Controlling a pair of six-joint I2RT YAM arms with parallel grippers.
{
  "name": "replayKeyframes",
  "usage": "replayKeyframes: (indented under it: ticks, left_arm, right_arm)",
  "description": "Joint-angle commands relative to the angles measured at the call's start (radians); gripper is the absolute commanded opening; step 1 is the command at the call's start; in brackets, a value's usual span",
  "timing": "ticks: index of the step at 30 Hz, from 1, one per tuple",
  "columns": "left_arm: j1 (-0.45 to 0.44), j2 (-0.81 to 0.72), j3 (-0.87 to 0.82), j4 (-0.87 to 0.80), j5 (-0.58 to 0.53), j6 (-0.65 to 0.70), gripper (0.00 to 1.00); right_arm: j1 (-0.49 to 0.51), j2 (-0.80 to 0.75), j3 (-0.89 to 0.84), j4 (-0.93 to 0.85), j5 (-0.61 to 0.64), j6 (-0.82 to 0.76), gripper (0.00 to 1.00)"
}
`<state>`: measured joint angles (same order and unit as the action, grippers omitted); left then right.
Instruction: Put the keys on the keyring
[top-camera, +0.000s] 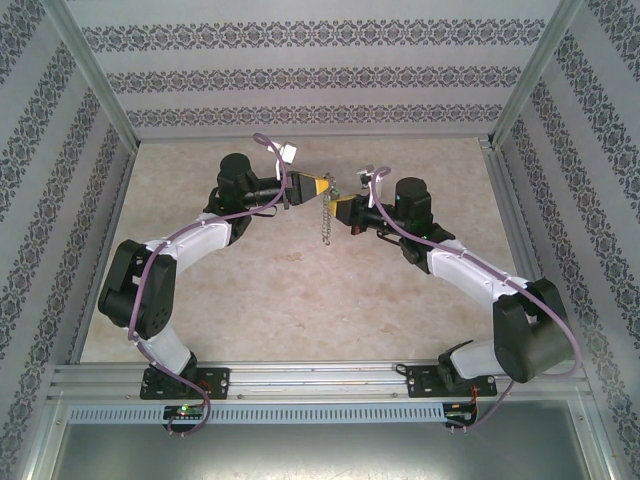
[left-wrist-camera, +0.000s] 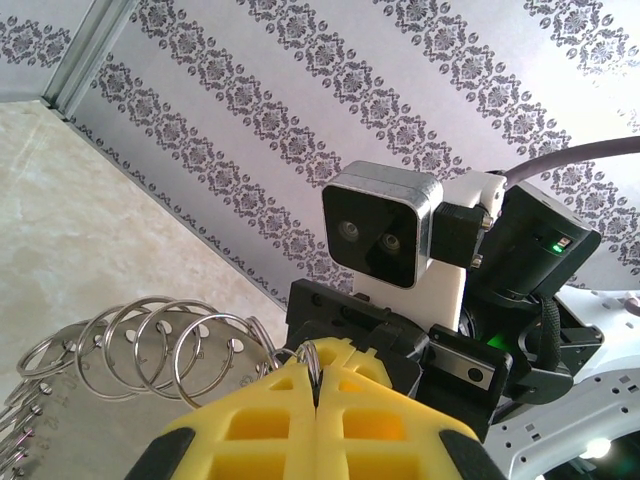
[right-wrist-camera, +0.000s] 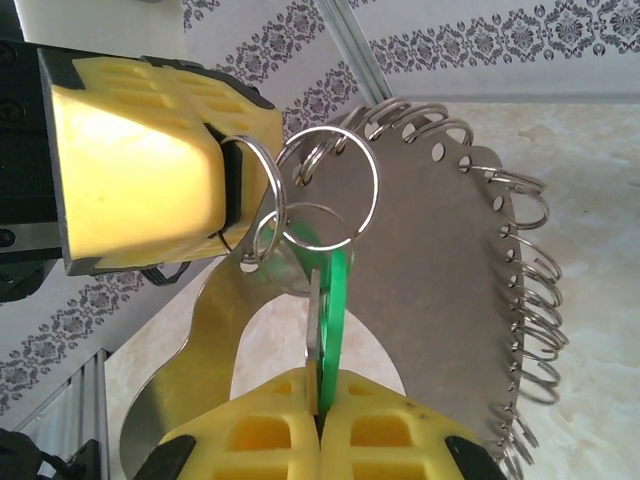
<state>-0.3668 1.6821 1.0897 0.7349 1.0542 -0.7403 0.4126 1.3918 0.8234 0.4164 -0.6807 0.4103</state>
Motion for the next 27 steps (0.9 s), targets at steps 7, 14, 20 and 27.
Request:
replayKeyframes:
  ticks: [7, 14, 20, 27]
  left_arm:
    - [-0.008, -0.042, -0.012, 0.104, -0.006, -0.005, 0.00]
    - [-0.008, -0.044, -0.016, 0.104, -0.010, 0.002, 0.00]
    - [-0.009, -0.045, -0.019, 0.104, -0.011, 0.007, 0.00]
    - [-0.009, -0.045, -0.030, 0.116, -0.017, 0.005, 0.00]
  right_arm:
    - [0.035, -0.008, 0.014, -0.029, -0.057, -0.040, 0.00]
    - [0.043, 0.000, 0.029, -0.057, -0.078, -0.058, 0.00]
    - [0.043, -0.004, 0.026, -0.078, -0.080, -0.070, 0.00]
    - [0.042, 0.021, 0.029, -0.017, -0.099, -0.018, 0.00]
